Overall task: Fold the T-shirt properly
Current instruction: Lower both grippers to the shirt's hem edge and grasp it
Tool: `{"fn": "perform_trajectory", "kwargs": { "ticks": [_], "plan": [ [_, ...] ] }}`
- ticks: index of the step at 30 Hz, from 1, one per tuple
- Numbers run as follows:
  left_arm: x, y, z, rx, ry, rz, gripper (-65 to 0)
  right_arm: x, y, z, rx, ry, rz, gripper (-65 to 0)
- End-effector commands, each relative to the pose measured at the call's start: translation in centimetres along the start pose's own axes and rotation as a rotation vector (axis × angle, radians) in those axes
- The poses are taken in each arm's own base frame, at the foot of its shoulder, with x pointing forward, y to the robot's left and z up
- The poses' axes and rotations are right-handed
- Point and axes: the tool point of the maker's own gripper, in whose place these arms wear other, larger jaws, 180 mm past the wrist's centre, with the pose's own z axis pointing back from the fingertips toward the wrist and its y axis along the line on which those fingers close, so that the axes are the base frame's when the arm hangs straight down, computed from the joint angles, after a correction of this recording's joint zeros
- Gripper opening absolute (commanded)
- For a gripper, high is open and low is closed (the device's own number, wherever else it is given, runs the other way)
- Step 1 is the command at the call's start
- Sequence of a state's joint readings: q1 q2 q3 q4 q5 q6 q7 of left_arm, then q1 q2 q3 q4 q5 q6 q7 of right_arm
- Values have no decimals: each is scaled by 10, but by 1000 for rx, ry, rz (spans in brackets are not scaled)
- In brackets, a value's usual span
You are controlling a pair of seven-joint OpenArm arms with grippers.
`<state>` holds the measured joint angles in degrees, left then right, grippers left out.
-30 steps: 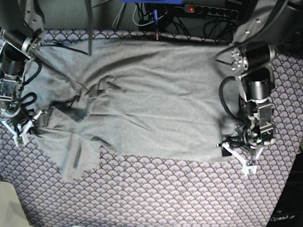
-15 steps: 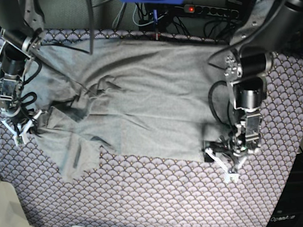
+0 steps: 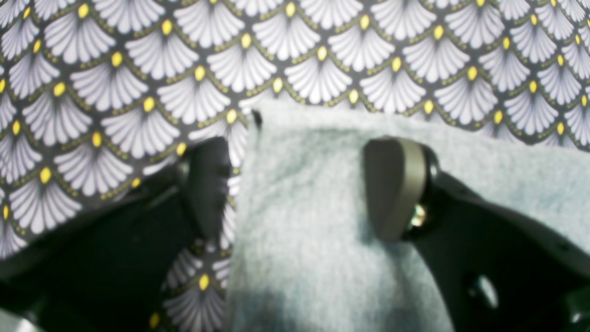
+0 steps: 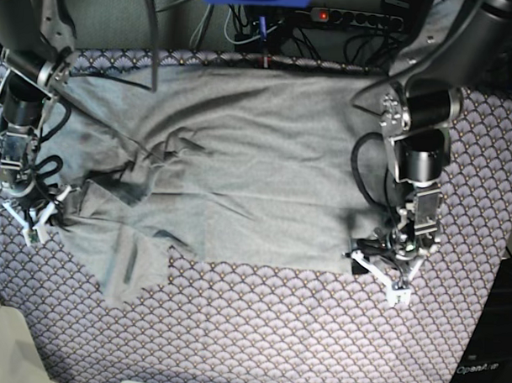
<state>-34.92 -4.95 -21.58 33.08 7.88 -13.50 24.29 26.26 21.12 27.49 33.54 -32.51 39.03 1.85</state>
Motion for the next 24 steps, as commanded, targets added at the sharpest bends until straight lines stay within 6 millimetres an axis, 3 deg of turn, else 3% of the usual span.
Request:
{"fn": "perform_trajectory", "kwargs": {
  "ticks": [1, 6, 8, 11, 15, 22, 24],
  "plan": [
    [25, 1, 3, 2, -53, -1, -196, -27, 3, 3, 19, 118, 40, -613],
    [25, 0, 2, 2, -55, 2, -201, -27, 3, 3, 19, 116, 40, -613],
    [23, -9, 1, -16, -50, 1, -229, -27, 3, 3, 19, 116, 40, -613],
    [22, -12, 0, -20, -44, -9, -381, -27, 4, 3, 19, 118, 40, -613],
    [21, -11, 1, -14, -41, -2, -650, -27, 4, 3, 19, 118, 40, -613],
    [11, -7, 3, -11, 34, -1, -650, -27, 3, 3, 17, 116, 37, -650],
    [20, -6, 6, -7, 17, -7, -650, -23, 0, 4, 8, 105, 42, -650]
  ]
}}
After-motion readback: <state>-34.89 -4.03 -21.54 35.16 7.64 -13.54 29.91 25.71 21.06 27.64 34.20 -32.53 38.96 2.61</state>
